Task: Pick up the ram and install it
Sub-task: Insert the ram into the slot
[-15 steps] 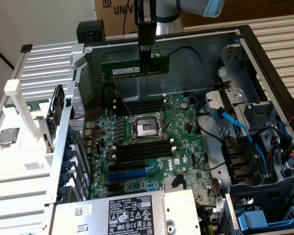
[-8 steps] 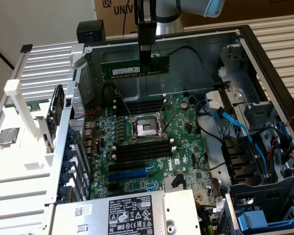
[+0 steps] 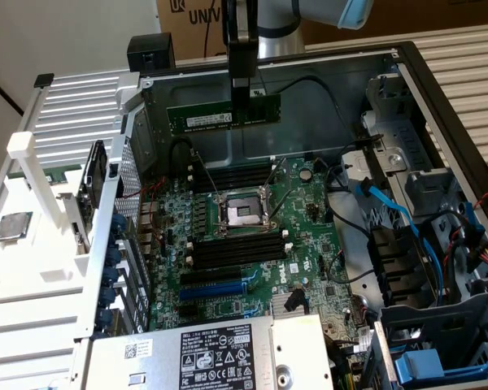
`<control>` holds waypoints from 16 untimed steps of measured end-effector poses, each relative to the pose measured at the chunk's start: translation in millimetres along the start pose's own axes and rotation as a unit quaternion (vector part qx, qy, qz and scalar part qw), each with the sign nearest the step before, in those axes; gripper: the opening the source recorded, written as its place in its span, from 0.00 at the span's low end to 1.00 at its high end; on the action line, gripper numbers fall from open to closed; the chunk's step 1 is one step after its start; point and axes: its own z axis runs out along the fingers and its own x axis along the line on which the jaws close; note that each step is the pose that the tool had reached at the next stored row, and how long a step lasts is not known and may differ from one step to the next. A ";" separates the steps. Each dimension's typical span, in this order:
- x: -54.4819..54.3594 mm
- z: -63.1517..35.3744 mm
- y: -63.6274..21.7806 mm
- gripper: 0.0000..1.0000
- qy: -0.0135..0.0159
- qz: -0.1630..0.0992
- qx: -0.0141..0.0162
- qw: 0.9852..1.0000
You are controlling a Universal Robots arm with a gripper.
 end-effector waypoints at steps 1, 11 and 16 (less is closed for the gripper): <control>0.1 0.1 0.9 0.12 -0.001 0.000 0.000 1.000; 0.1 9.9 1.4 0.12 -0.021 0.000 0.003 1.000; 3.6 15.8 1.0 0.12 -0.026 0.000 0.002 1.000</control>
